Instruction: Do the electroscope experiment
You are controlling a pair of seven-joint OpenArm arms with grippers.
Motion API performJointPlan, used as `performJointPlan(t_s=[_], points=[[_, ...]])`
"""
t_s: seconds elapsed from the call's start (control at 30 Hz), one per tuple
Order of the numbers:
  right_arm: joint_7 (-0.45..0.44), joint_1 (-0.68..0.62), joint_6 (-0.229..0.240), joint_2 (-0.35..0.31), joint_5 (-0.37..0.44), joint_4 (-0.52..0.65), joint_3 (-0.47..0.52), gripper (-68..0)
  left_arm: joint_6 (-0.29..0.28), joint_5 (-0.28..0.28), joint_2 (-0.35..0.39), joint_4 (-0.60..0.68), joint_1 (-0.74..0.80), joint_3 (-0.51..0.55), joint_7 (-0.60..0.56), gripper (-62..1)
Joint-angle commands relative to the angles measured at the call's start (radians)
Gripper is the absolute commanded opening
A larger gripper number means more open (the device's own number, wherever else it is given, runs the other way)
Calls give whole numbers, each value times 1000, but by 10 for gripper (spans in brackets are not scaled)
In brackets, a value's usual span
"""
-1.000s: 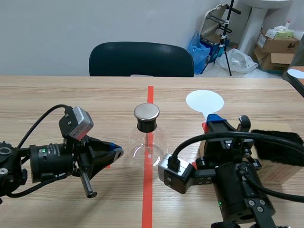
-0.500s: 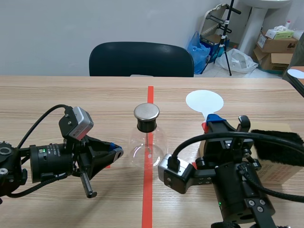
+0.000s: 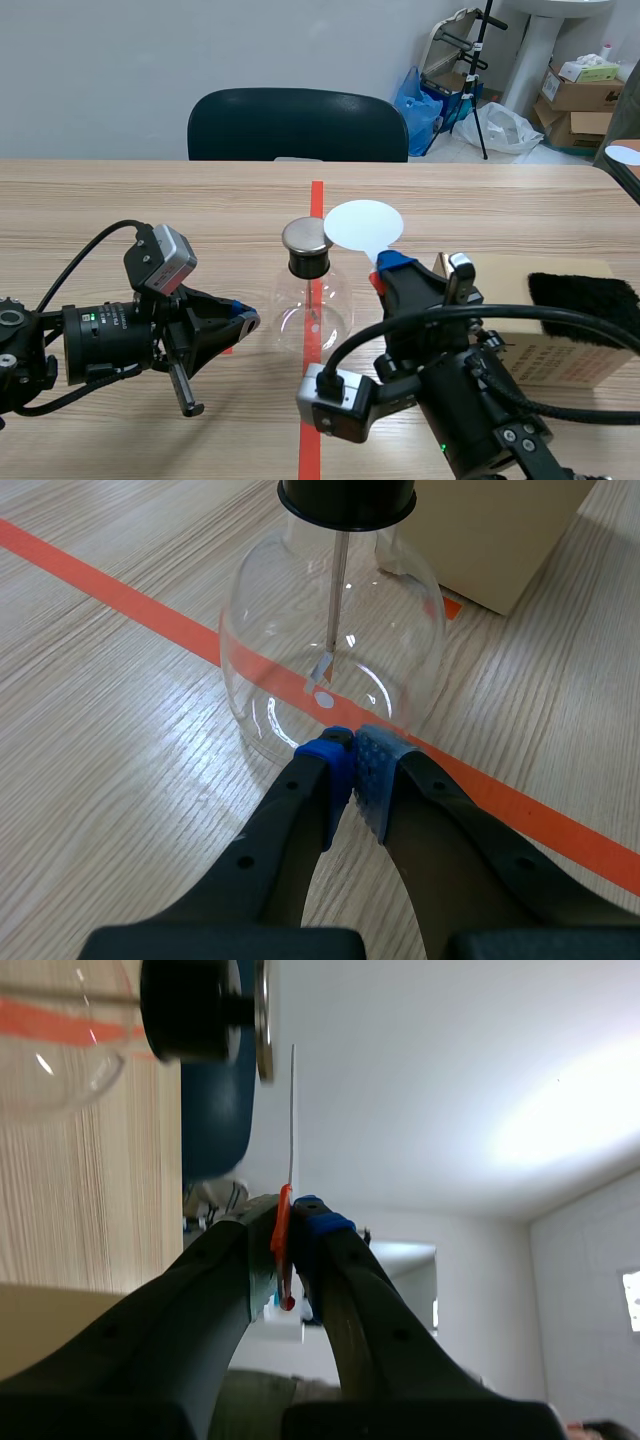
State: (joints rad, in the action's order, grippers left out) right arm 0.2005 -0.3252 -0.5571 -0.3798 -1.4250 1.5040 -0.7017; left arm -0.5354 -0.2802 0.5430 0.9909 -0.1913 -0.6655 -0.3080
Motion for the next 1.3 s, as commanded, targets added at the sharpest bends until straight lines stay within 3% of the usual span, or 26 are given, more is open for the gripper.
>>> performJointPlan(t_s=[0.0, 0.2, 0.37, 1.27], points=[[-22, 10, -10, -11, -5, 14, 5, -665, -2, -11, 0, 17, -5, 4, -14, -577], [-124, 11, -10, -11, -5, 14, 5, -665, -2, -11, 0, 17, -5, 4, -14, -577], [-156, 24, -10, -11, -5, 14, 5, -665, -2, -11, 0, 17, -5, 4, -14, -577], [-155, 29, -10, -11, -5, 14, 5, -665, -2, -11, 0, 17, -5, 4, -14, -577]])
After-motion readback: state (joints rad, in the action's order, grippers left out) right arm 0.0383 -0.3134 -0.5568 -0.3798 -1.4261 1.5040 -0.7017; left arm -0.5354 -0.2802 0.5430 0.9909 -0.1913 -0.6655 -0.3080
